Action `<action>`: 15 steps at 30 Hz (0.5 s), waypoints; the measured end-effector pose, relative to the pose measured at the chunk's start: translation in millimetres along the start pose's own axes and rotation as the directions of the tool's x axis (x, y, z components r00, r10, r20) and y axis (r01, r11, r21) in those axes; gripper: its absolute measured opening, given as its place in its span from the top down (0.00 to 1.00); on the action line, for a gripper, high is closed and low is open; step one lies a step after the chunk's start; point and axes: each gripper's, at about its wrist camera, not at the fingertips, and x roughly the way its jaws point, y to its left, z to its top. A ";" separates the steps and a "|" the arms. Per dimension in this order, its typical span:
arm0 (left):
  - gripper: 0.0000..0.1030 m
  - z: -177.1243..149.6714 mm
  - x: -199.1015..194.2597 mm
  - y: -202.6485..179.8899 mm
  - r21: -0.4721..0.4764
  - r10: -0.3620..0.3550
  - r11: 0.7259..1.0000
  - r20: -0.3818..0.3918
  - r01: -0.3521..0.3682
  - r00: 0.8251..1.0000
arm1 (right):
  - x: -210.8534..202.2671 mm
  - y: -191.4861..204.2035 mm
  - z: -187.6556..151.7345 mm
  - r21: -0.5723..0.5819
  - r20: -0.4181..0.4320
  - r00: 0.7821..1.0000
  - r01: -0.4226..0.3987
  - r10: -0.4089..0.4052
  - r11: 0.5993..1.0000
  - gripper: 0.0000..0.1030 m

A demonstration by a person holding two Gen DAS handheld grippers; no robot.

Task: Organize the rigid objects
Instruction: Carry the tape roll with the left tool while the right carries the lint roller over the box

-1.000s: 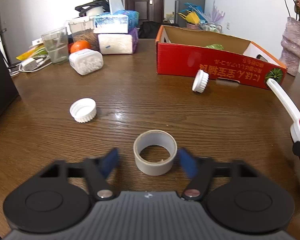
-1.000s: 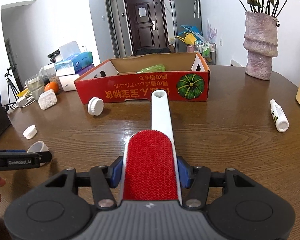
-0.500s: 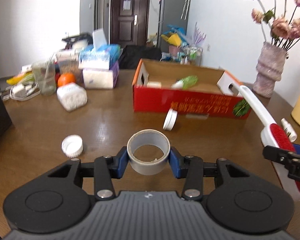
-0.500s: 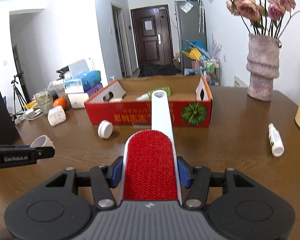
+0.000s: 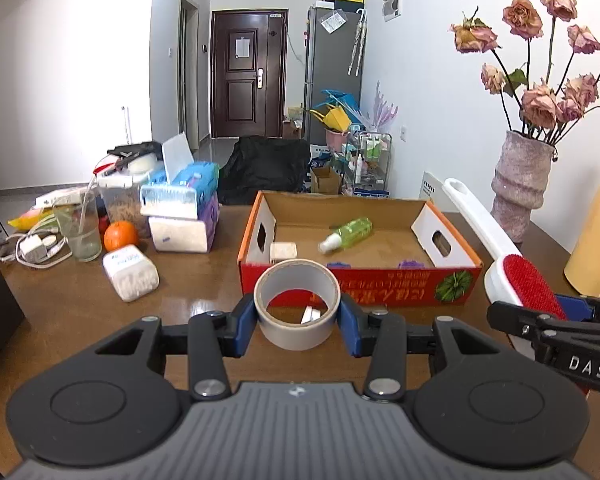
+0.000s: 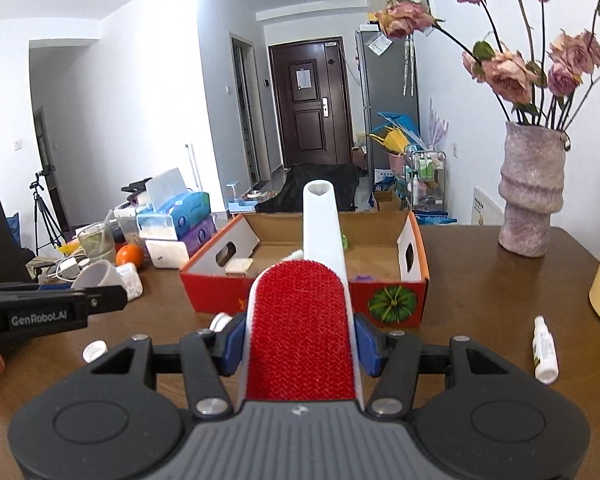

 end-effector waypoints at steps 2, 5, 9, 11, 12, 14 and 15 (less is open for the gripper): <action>0.57 9.0 2.3 -2.0 -0.003 0.006 1.000 0.001 -0.006 1.000 | 1.6 1.2 7.6 -0.004 0.005 1.000 0.001 -0.001 1.000 0.47; 0.57 21.1 5.1 -5.1 -0.005 0.008 1.000 0.006 -0.008 1.000 | 3.7 2.2 17.8 -0.004 0.013 1.000 0.006 -0.006 1.000 0.47; 0.57 36.3 9.4 -10.5 0.000 0.020 1.000 0.012 -0.020 1.000 | 9.0 -0.1 34.3 0.007 0.020 1.000 0.010 -0.010 1.000 0.47; 0.57 44.3 13.4 -14.0 0.004 0.028 1.000 0.014 -0.028 0.999 | 12.7 -1.2 41.4 0.010 0.020 1.000 0.014 -0.015 1.000 0.47; 0.57 48.0 15.6 -15.5 0.007 0.033 0.999 0.014 -0.033 0.999 | 15.2 -2.2 45.2 0.010 0.020 1.000 0.018 -0.018 1.000 0.47; 0.57 55.1 20.8 -19.3 0.014 0.043 0.999 0.015 -0.043 0.999 | 20.0 -3.7 51.8 0.015 0.018 1.000 0.022 -0.022 1.000 0.47; 0.57 59.8 24.1 -21.3 0.019 0.050 0.999 0.015 -0.050 0.999 | 22.4 -4.5 55.4 0.018 0.017 1.000 0.023 -0.024 1.000 0.47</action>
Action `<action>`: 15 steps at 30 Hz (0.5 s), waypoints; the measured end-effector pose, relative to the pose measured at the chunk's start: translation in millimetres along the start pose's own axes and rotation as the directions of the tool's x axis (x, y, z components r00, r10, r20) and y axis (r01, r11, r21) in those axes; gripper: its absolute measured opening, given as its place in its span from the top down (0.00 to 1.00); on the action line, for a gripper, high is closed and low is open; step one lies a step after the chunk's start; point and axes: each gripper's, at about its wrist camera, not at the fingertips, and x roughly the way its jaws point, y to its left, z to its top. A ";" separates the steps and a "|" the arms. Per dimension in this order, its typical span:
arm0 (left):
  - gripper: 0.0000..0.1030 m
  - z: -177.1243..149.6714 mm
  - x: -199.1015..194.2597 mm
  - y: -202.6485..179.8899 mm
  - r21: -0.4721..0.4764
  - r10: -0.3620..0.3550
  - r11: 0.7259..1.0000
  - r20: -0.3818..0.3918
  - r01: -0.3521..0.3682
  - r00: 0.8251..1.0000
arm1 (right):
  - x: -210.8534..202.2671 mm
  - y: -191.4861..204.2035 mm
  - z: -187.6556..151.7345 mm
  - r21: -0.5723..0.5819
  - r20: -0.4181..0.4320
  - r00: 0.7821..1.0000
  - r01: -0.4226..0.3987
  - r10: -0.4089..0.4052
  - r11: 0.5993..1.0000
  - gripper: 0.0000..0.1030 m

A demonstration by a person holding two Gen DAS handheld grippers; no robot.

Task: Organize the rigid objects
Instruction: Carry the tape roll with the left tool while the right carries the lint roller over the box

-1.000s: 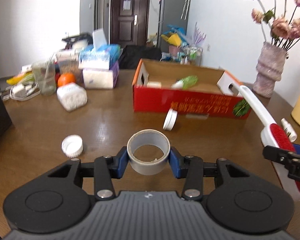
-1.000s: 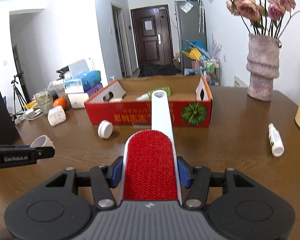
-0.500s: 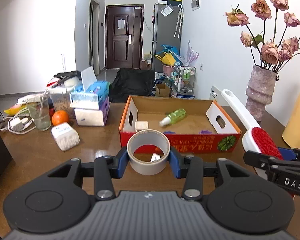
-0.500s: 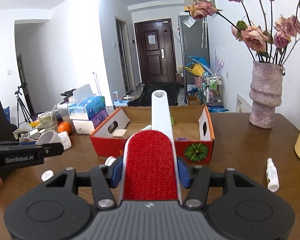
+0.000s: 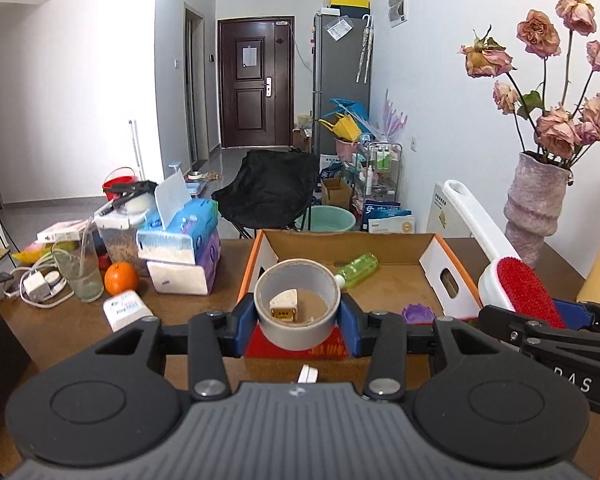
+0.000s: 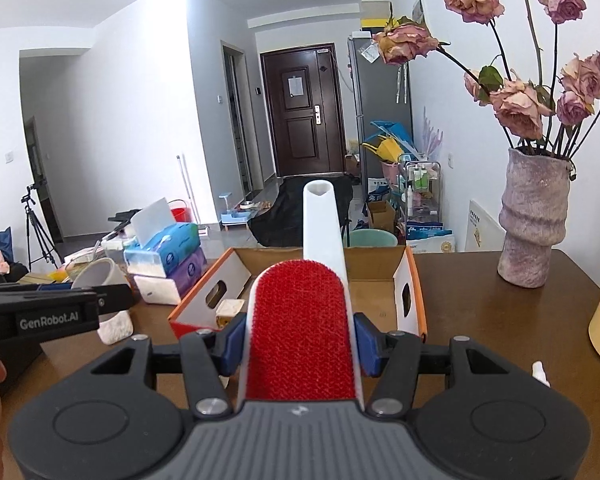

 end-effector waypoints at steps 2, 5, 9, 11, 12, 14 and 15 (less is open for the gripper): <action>0.57 7.5 5.7 -1.9 0.002 0.006 1.000 0.000 -0.006 1.000 | 5.7 -1.5 7.8 0.005 -0.002 1.000 0.004 -0.004 1.000 0.47; 0.57 20.4 16.1 -3.0 -0.007 0.019 1.000 -0.002 -0.019 1.000 | 14.9 -3.1 18.9 0.010 -0.008 1.000 0.008 -0.008 1.000 0.47; 0.57 33.6 32.7 -4.1 -0.013 0.029 0.999 -0.014 -0.030 0.999 | 30.5 -7.2 34.2 0.019 -0.016 1.000 0.016 -0.015 1.000 0.47; 0.57 37.3 38.6 -5.1 -0.007 0.037 0.999 -0.010 -0.037 0.999 | 37.0 -9.3 39.6 0.022 -0.014 1.000 0.013 -0.013 1.000 0.47; 0.57 40.1 42.9 -5.3 -0.008 0.036 0.999 -0.014 -0.036 0.999 | 41.6 -10.7 43.2 0.027 -0.015 1.000 0.014 -0.013 1.000 0.47; 0.57 45.5 51.3 -6.4 -0.012 0.045 0.999 -0.022 -0.045 0.999 | 50.2 -12.7 49.0 0.031 -0.018 1.000 0.020 -0.020 0.999 0.47; 0.57 47.9 55.4 -6.0 -0.014 0.044 0.999 -0.023 -0.045 0.999 | 54.4 -13.7 51.8 0.035 -0.020 1.000 0.020 -0.020 0.999 0.47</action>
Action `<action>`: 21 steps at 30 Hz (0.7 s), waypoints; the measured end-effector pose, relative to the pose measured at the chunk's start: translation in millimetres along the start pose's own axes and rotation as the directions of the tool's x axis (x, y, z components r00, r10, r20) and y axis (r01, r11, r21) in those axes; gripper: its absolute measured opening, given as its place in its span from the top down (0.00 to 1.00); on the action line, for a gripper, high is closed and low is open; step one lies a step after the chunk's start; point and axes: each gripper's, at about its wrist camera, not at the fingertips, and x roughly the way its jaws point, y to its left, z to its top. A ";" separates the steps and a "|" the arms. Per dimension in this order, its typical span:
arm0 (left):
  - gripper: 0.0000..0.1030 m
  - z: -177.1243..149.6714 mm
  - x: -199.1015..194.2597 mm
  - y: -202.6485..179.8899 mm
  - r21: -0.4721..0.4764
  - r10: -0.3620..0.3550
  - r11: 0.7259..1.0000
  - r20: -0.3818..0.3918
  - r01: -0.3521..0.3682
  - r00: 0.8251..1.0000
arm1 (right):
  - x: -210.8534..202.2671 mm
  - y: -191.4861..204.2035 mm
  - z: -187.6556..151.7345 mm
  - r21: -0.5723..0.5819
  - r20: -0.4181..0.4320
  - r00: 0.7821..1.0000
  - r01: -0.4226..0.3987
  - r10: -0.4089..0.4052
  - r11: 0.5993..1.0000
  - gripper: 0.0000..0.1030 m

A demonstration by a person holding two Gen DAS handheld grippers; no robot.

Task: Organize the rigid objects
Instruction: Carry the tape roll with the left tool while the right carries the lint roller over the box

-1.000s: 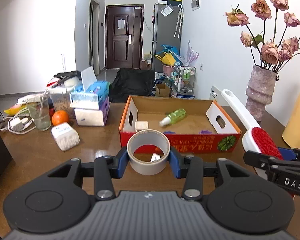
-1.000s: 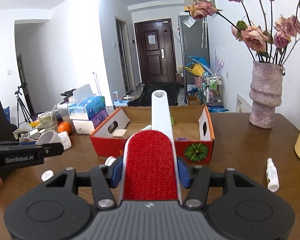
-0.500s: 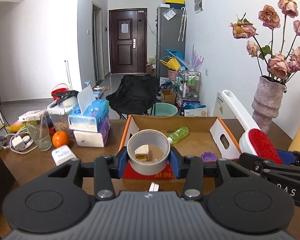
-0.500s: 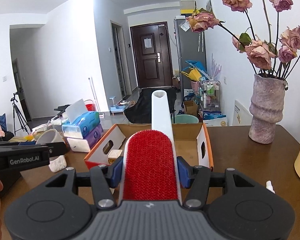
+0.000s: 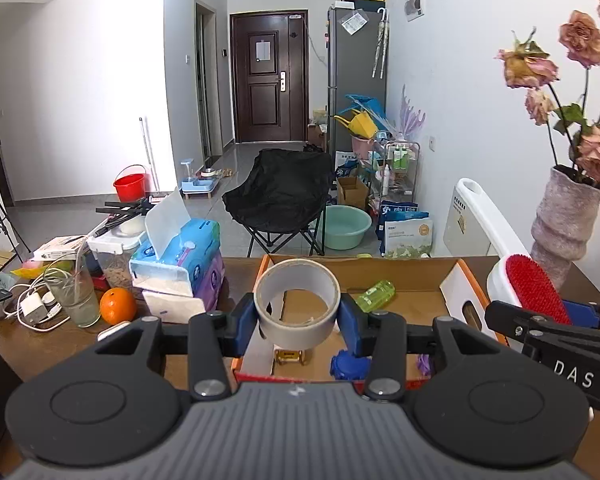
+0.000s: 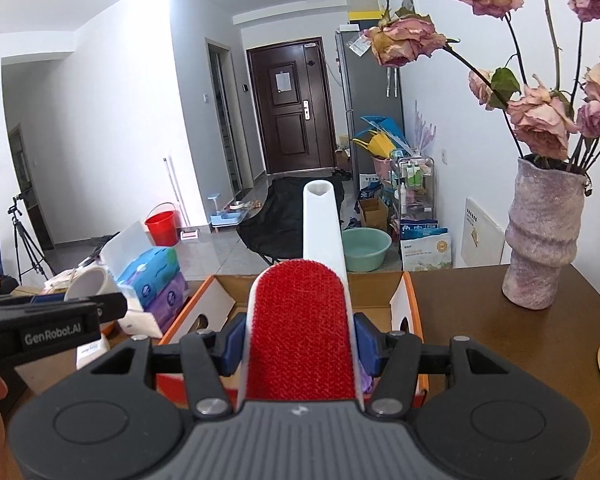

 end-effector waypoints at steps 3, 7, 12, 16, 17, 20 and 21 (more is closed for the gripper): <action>0.57 7.2 13.2 -0.2 -0.008 0.008 1.000 -0.005 -0.008 1.000 | 12.7 -2.5 7.0 0.005 -0.003 1.000 0.003 -0.003 1.000 0.47; 0.57 13.4 33.7 1.0 -0.025 0.007 1.000 -0.022 -0.007 1.000 | 30.1 -8.5 14.1 0.017 -0.005 1.000 0.013 -0.013 1.000 0.47; 0.57 19.9 54.8 -1.4 -0.031 0.011 0.999 -0.031 -0.012 0.999 | 52.9 -12.1 18.9 0.020 -0.025 0.999 0.020 -0.020 1.000 0.47; 0.57 22.6 72.7 -2.0 -0.039 0.017 0.999 -0.042 -0.019 0.999 | 72.9 -15.6 20.4 0.022 -0.043 0.999 0.028 -0.027 0.999 0.47; 0.57 23.4 76.9 -2.0 -0.040 0.019 0.999 -0.043 -0.021 0.999 | 76.4 -15.4 20.4 0.021 -0.046 0.998 0.030 -0.029 0.999 0.47; 0.57 23.5 91.3 -3.1 -0.040 0.024 0.999 -0.050 -0.026 0.998 | 89.4 -17.5 20.5 0.024 -0.057 0.998 0.037 -0.036 0.999 0.47; 0.57 23.1 95.6 -3.7 -0.038 0.023 0.999 -0.052 -0.025 0.998 | 93.7 -18.9 20.5 0.027 -0.060 0.998 0.038 -0.036 0.999 0.47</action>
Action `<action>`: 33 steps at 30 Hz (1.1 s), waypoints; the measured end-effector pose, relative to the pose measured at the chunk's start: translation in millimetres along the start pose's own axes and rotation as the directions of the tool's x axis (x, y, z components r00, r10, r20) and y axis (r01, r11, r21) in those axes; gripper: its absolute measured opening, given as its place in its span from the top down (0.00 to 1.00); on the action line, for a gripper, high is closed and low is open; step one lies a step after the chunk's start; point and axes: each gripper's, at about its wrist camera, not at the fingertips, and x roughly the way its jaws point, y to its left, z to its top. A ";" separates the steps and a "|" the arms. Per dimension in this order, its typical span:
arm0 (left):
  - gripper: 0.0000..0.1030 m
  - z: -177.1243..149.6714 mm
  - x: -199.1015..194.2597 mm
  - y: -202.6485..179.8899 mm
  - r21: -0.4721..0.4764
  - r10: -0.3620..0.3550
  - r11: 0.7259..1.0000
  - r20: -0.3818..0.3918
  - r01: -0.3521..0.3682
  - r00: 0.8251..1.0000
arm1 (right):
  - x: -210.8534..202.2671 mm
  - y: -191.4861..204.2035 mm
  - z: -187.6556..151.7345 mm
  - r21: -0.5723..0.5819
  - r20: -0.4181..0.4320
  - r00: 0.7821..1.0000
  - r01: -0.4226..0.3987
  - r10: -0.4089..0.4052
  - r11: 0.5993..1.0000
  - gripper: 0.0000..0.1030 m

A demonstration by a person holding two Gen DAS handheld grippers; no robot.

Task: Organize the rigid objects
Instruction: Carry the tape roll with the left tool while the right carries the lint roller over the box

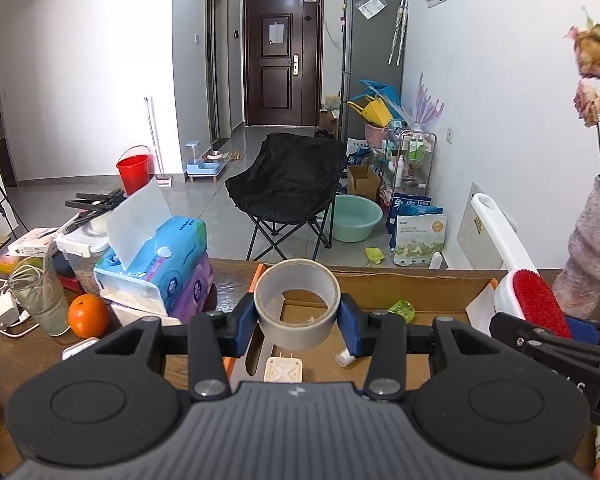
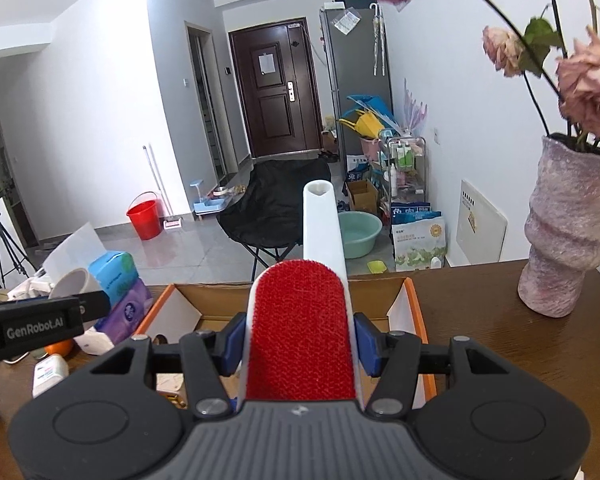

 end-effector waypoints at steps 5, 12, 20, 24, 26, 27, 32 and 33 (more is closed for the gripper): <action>0.57 -6.1 26.3 -2.6 0.000 0.009 1.000 -0.031 -0.009 0.999 | 18.8 -5.7 -3.2 0.008 -0.019 1.000 0.010 -0.010 1.000 0.47; 0.57 -17.0 54.9 -3.2 0.005 -0.005 1.000 -0.061 0.006 0.998 | 43.9 -14.3 -12.8 0.015 -0.039 0.999 -0.002 0.003 1.000 0.47; 0.57 -33.5 83.9 -7.1 0.021 -0.011 1.000 -0.099 0.013 0.995 | 72.3 -17.8 -23.1 0.014 -0.065 0.998 -0.005 0.006 1.000 0.47; 0.57 -39.7 93.0 -7.4 0.025 -0.011 1.000 -0.113 0.014 0.994 | 81.8 -19.3 -27.2 0.010 -0.067 0.998 -0.009 0.010 1.000 0.47; 0.57 -41.4 95.1 -8.4 0.028 -0.011 0.999 -0.115 0.014 0.993 | 84.2 -19.3 -28.6 0.007 -0.067 0.998 -0.012 0.013 1.000 0.47; 0.57 -42.5 95.8 -8.7 0.031 -0.012 0.999 -0.114 0.015 0.993 | 85.6 -19.1 -29.0 0.006 -0.069 0.998 -0.014 0.014 1.000 0.47; 0.11 -43.3 93.7 -6.9 0.027 0.006 1.000 -0.099 -0.004 0.995 | 89.2 -20.8 -30.9 0.008 -0.094 0.996 0.006 -0.005 1.000 0.34; 0.01 -43.6 90.3 -5.3 0.022 0.013 1.000 -0.077 -0.012 0.997 | 87.2 -21.7 -31.2 0.007 -0.083 0.996 0.011 -0.010 1.000 0.26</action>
